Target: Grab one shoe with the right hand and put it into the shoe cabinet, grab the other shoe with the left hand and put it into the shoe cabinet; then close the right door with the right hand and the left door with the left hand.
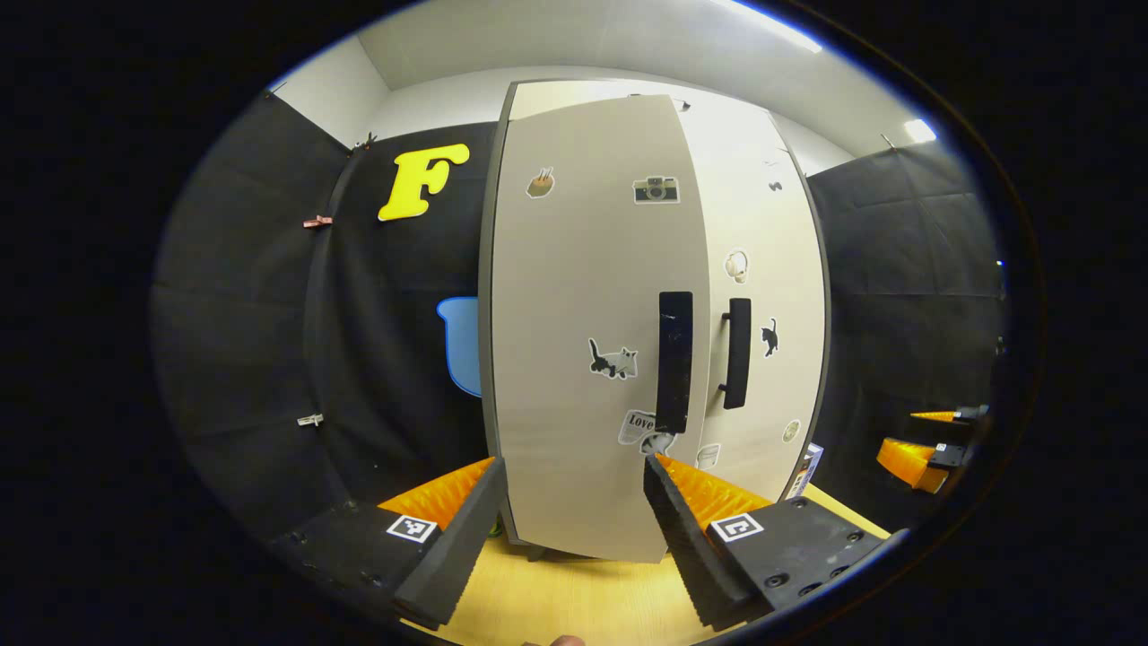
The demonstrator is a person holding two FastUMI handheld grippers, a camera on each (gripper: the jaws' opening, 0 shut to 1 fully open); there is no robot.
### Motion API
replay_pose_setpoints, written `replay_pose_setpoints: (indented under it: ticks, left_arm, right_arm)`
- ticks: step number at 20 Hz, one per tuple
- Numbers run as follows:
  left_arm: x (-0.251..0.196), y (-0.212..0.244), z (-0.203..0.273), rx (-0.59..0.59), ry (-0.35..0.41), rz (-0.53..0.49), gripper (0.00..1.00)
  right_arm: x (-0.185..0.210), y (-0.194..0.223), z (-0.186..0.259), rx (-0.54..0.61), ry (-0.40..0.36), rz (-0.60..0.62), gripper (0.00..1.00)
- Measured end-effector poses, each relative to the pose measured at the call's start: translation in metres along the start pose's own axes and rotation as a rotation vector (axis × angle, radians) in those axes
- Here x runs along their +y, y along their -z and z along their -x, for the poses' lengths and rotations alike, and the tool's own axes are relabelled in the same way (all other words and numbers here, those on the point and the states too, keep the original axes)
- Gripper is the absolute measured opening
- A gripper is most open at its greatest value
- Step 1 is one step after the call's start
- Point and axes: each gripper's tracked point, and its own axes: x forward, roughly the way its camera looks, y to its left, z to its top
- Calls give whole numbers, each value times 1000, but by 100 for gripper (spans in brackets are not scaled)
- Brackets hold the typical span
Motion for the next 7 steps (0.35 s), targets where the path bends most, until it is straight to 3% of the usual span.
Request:
replay_pose_setpoints:
  ticks: [7]
  left_arm:
    - [12, 27, 40, -14, -133, 85, 95]
  right_arm:
    - [24, 19, 13, 36, -25, -25, 98]
